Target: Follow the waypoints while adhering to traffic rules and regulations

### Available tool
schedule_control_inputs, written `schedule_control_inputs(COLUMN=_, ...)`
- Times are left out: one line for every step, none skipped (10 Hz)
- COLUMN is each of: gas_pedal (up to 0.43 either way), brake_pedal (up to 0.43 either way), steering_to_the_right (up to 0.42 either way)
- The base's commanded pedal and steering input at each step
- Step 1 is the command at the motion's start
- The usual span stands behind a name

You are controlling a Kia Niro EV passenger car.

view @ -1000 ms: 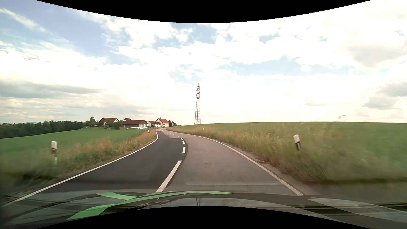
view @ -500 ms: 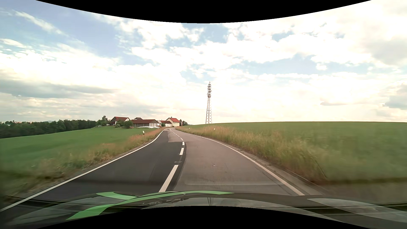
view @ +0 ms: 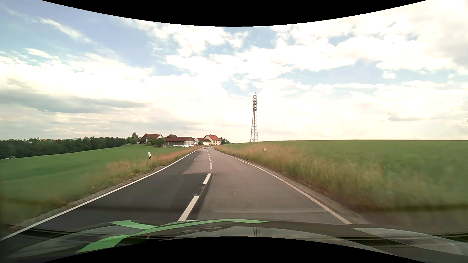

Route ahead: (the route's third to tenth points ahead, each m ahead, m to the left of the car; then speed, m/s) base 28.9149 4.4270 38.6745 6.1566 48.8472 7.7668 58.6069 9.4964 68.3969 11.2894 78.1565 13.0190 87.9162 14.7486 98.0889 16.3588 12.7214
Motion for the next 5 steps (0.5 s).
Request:
schedule_control_inputs(gas_pedal=0.169, brake_pedal=0.000, steering_to_the_right=-0.050)
schedule_control_inputs(gas_pedal=0.169, brake_pedal=0.000, steering_to_the_right=-0.050)
schedule_control_inputs(gas_pedal=0.169, brake_pedal=0.000, steering_to_the_right=-0.049)
schedule_control_inputs(gas_pedal=0.169, brake_pedal=0.000, steering_to_the_right=-0.049)
schedule_control_inputs(gas_pedal=0.169, brake_pedal=0.000, steering_to_the_right=-0.049)
